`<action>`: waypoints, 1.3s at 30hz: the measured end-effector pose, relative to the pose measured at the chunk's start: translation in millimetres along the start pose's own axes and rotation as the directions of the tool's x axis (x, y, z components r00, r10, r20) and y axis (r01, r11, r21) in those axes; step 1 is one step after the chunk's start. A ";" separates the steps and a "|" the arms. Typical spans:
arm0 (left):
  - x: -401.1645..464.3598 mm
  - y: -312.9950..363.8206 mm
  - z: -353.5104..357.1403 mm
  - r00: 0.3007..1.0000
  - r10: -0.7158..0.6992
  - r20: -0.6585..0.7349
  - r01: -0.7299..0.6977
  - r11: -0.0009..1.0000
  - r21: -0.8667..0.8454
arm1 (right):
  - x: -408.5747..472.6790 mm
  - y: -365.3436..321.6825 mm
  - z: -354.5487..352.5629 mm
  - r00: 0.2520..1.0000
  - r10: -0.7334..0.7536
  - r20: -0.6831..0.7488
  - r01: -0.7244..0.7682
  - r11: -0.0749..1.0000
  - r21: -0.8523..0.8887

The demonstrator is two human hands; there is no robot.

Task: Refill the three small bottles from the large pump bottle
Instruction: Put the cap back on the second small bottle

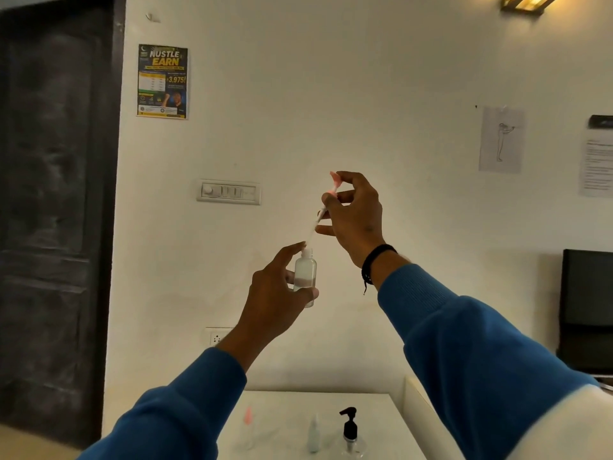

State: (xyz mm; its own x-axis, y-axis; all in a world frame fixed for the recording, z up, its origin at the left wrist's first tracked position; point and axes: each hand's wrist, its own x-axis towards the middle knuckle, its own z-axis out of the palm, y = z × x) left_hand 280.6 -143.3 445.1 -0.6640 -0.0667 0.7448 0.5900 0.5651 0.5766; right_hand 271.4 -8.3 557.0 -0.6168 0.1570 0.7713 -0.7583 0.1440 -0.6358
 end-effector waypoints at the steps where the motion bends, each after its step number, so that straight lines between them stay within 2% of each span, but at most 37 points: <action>1: -0.1 0.9 -0.1 1.000 -0.002 0.002 0.002 1.000 -0.007 | 0.1 -0.3 -1.2 1.000 0.001 -0.001 -0.001 1.000 0.003; 10: 1.4 7.2 2.1 1.000 -0.010 0.010 0.010 1.000 -0.016 | -9.9 4.5 -5.4 0.996 -0.021 0.088 0.030 0.995 -0.097; 15: -0.6 9.4 2.0 1.000 -0.015 0.003 0.015 1.000 -0.012 | -19.1 13.7 -3.6 0.991 -0.054 0.123 0.079 0.975 -0.208; 39: 1.5 3.3 5.0 0.998 -0.063 0.006 0.063 0.998 -0.021 | -30.1 23.9 6.9 0.983 -0.041 0.179 0.104 0.928 -0.357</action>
State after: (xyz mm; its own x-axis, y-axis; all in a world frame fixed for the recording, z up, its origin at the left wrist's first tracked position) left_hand 279.3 -137.4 446.5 -0.7023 -0.0975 0.7052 0.5564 0.5427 0.6292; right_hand 270.3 -16.4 518.9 -0.6127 -0.0267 0.7899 -0.6928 0.4990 -0.5206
